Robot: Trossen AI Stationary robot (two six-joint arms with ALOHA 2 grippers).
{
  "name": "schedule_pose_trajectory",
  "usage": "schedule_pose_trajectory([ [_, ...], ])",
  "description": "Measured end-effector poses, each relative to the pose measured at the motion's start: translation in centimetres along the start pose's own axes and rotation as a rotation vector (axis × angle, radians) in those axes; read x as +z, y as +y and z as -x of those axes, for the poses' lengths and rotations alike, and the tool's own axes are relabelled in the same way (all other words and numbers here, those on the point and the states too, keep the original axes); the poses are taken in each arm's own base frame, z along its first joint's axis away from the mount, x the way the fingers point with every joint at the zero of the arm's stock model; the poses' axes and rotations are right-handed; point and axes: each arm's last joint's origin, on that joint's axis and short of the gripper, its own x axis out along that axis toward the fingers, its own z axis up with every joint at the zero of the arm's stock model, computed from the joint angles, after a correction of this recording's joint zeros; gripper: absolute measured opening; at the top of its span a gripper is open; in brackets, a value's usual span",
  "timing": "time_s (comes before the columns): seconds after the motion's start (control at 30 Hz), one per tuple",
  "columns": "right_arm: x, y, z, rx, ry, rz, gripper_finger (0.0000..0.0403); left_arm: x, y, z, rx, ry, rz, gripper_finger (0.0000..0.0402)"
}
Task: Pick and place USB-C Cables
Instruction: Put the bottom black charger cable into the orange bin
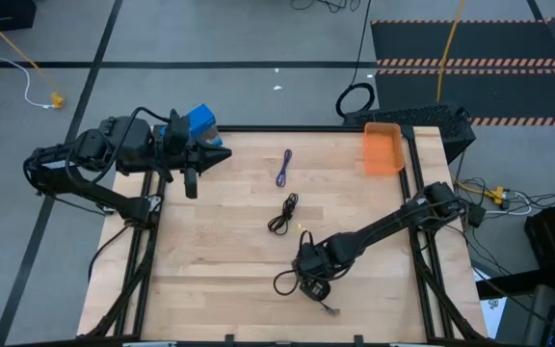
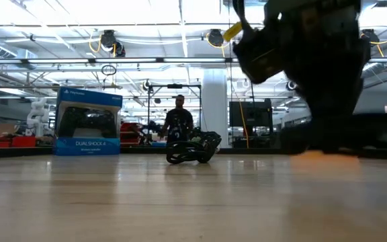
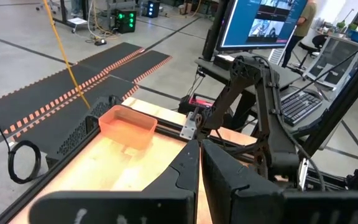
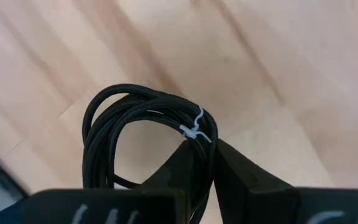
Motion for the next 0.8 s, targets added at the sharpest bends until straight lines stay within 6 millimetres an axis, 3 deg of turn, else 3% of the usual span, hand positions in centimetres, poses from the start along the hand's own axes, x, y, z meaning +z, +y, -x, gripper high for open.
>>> schedule_pose_trajectory([
  [0.4, -1.5, -1.3, 5.2, -0.012, -0.029, -0.08, 0.0033, 0.0, 0.0, 0.0, 0.0, -0.001, -0.001, 0.0021],
  [0.8, -2.3, -4.6, 11.9, 0.033, -0.089, -0.201, 0.0033, 0.0, 0.0, 0.0, -0.001, -0.004, -0.003, 0.0021],
])
